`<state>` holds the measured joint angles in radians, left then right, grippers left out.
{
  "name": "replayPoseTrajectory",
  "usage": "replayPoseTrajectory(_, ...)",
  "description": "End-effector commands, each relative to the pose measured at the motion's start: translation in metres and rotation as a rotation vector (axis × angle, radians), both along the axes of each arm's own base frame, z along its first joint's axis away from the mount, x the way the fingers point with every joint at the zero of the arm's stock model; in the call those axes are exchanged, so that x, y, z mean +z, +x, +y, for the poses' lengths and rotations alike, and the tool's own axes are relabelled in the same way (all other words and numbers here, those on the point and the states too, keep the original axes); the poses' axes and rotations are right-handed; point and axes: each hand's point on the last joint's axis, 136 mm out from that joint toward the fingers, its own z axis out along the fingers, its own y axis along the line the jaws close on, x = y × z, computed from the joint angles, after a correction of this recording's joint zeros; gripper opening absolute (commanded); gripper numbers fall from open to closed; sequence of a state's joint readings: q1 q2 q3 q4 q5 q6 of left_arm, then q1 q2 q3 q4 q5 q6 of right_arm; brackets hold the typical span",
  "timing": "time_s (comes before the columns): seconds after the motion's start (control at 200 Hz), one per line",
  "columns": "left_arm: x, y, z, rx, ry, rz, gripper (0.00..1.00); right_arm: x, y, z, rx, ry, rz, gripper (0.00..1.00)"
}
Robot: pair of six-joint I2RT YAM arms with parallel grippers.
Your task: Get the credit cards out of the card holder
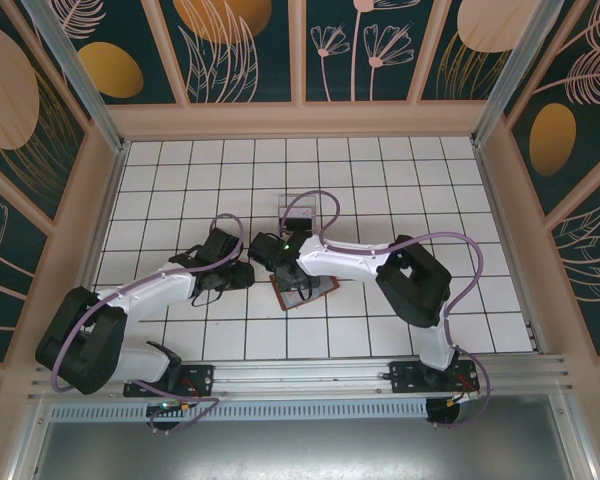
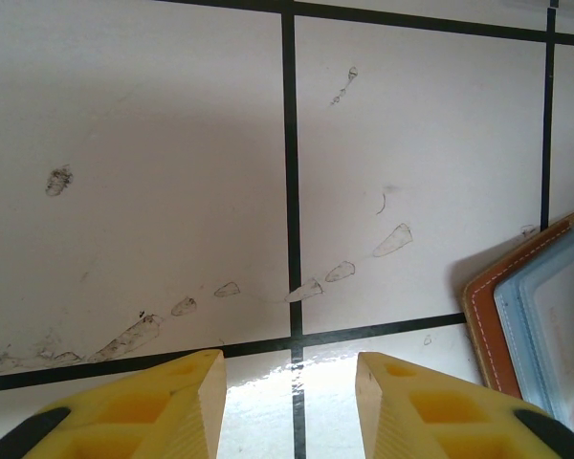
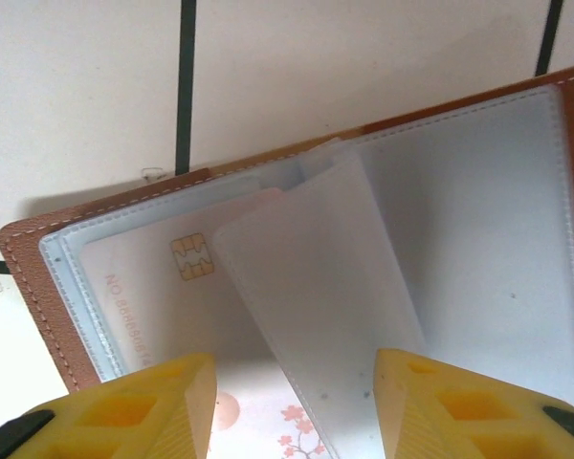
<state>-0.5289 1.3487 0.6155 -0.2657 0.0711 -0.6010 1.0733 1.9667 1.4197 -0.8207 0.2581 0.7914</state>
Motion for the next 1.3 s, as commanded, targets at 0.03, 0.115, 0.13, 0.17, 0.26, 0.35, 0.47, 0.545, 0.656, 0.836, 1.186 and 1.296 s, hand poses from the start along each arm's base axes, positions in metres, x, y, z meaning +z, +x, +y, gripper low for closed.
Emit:
replayPoseTrajectory(0.03,0.005,0.004,-0.004,-0.022,-0.007,-0.003,0.41,0.011,0.006,-0.012,-0.011,-0.074,-0.054,0.5)
replayPoseTrajectory(0.115,0.005,0.004,-0.005,-0.024,-0.011,-0.002,0.41,0.014,0.008,-0.016,-0.017,-0.087,-0.067,0.51)
replayPoseTrajectory(0.13,0.005,0.004,-0.005,-0.023,-0.011,-0.001,0.41,0.014,0.008,-0.017,-0.017,-0.091,-0.068,0.51)
replayPoseTrajectory(0.17,0.005,0.004,-0.007,-0.027,-0.017,0.0,0.41,0.016,0.01,-0.019,-0.019,-0.093,-0.073,0.51)
replayPoseTrajectory(0.26,0.003,0.003,-0.01,-0.032,-0.03,0.013,0.41,0.017,0.011,-0.023,-0.02,-0.093,-0.076,0.51)
replayPoseTrajectory(0.35,0.003,0.003,-0.011,-0.034,-0.032,0.013,0.4,0.016,0.013,-0.03,-0.027,-0.094,-0.074,0.51)
replayPoseTrajectory(0.47,0.004,0.003,-0.01,-0.028,-0.035,0.011,0.4,0.019,0.017,-0.039,-0.043,-0.085,-0.077,0.51)
replayPoseTrajectory(0.545,0.004,0.003,-0.011,-0.027,-0.04,0.013,0.4,0.02,0.019,-0.044,-0.054,-0.064,-0.075,0.51)
replayPoseTrajectory(0.656,0.005,0.003,-0.014,-0.027,-0.061,0.015,0.4,0.017,0.02,-0.05,-0.068,-0.028,-0.061,0.51)
replayPoseTrajectory(0.836,0.006,0.002,-0.02,-0.031,-0.094,0.024,0.41,0.01,0.022,-0.058,-0.088,0.017,-0.039,0.51)
replayPoseTrajectory(1.186,0.01,0.0,-0.032,-0.058,-0.116,0.025,0.41,-0.002,0.014,-0.066,-0.111,0.062,0.004,0.51)
replayPoseTrajectory(1.296,0.011,-0.002,-0.044,-0.089,-0.123,0.029,0.41,-0.003,0.01,-0.065,-0.122,0.107,0.021,0.51)
